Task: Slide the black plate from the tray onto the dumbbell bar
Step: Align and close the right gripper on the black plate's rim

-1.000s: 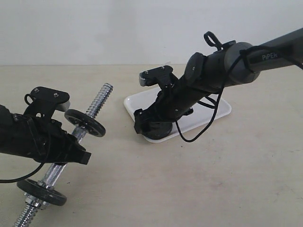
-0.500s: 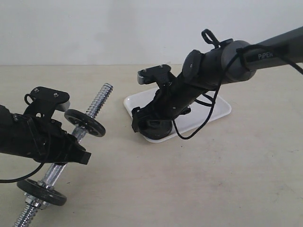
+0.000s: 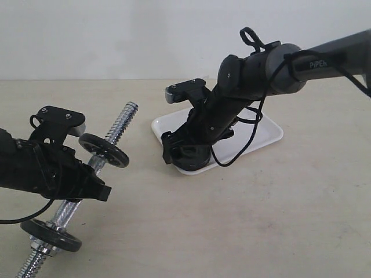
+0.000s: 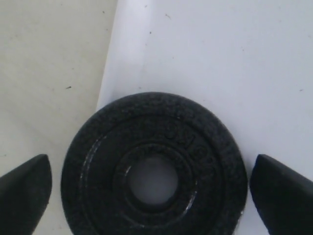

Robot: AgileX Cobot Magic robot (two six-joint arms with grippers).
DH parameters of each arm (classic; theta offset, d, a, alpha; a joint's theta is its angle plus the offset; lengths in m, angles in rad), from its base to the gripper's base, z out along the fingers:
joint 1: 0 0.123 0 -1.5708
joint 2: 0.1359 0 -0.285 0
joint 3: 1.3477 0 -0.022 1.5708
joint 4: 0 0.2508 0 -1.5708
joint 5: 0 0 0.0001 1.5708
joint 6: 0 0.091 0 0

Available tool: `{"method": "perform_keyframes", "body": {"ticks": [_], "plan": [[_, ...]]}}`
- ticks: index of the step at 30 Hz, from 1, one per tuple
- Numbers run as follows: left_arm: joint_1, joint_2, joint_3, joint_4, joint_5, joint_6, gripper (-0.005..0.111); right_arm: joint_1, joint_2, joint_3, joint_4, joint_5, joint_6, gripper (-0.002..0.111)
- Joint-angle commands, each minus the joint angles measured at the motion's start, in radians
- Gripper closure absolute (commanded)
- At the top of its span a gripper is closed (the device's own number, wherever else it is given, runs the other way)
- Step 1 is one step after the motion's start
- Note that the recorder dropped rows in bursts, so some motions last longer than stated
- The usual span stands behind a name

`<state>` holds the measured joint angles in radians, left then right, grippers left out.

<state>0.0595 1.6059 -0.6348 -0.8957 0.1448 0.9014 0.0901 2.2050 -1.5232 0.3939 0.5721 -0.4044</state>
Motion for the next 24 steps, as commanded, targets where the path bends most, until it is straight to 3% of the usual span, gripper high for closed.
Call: {"method": "perform_keyframes", "body": {"ticks": [1,16,24], "plan": [[-0.001,-0.046,-0.03,-0.028,-0.089,0.005,0.103,0.001,0.019,0.006,-0.037,0.057,0.04,0.003],[-0.001,-0.046,-0.03,-0.028,-0.09,0.005,0.103,0.002,0.06,-0.078,-0.04,0.147,0.084,0.003],[-0.001,-0.046,-0.03,-0.028,-0.092,0.005,0.103,0.07,0.089,-0.087,-0.105,0.15,0.11,0.003]]}}
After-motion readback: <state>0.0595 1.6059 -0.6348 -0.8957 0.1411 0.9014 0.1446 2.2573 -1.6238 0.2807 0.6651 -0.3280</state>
